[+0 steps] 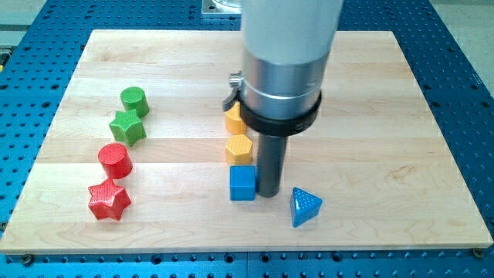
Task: Place the triangle below the cube
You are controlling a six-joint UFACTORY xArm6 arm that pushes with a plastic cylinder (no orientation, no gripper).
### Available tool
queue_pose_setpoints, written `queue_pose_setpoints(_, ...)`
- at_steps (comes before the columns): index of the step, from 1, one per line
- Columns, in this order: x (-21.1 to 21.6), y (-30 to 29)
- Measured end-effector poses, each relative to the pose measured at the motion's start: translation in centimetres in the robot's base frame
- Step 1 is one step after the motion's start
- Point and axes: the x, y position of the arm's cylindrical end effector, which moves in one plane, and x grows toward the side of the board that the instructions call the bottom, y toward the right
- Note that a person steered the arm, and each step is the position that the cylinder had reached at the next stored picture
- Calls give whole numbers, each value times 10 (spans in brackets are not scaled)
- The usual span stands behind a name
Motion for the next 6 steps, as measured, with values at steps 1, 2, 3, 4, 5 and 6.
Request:
queue_pose_setpoints(1, -1, 0)
queue_pose_setpoints(2, -11, 47)
queue_pose_setpoints(3, 44, 85)
queue_pose_setpoints(4, 58, 56)
queue_pose_setpoints(5, 41, 39)
queue_pose_setpoints(6, 29, 34)
